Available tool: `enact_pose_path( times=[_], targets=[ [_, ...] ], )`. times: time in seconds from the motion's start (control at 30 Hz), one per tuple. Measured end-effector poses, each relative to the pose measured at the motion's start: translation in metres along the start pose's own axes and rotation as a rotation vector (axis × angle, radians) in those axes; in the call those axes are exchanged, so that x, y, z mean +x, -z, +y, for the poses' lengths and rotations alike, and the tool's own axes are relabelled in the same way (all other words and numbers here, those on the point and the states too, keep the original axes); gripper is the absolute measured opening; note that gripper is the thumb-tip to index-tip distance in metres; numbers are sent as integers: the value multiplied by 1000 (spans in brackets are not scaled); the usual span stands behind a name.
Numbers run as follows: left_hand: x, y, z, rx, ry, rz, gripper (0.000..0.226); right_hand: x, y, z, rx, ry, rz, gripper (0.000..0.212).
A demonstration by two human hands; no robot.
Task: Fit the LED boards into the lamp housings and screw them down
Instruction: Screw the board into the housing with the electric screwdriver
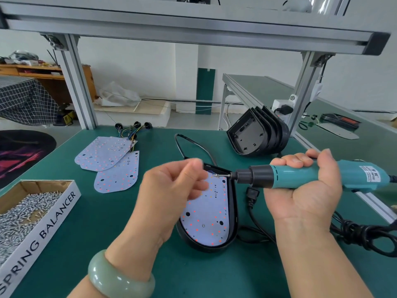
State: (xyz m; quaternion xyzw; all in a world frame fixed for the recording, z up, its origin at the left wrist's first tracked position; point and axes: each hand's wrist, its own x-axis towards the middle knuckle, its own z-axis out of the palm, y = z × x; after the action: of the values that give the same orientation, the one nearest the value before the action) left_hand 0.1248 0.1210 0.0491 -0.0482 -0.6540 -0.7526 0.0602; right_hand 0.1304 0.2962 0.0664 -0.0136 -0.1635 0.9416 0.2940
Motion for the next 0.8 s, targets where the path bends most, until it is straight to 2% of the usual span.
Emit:
enact_pose_path(
  times=[0.07,0.1,0.17,0.2,0.27,0.3,0.37,0.57,0.8],
  targets=[
    [11,11,-5,203,-26,201,19,2,1,-1,3,6,-1,20],
    [16,18,-9,332,15,248,33,3,2,-1,-1,8,-4,20],
    [22,24,-17,461,217,175,63,6,3,1,-31,7,-13,20],
    [23,24,-20,462,323,83,69,8,3,4,-57,6,-14,21],
    [22,18,-26,433,468,-101,51,13,1,11,-108,-1,-6,23],
    [23,16,-29,445,493,-148,37,16,-1,15,-130,-7,-1,24],
    [27,14,-33,548,481,-168,25,22,-4,24,-172,-24,4,25],
    [35,12,-34,737,434,-208,15,36,-10,50,-281,-25,-41,19],
    [34,12,-37,749,394,-200,14,44,-13,69,-366,-10,-93,21]
  ],
)
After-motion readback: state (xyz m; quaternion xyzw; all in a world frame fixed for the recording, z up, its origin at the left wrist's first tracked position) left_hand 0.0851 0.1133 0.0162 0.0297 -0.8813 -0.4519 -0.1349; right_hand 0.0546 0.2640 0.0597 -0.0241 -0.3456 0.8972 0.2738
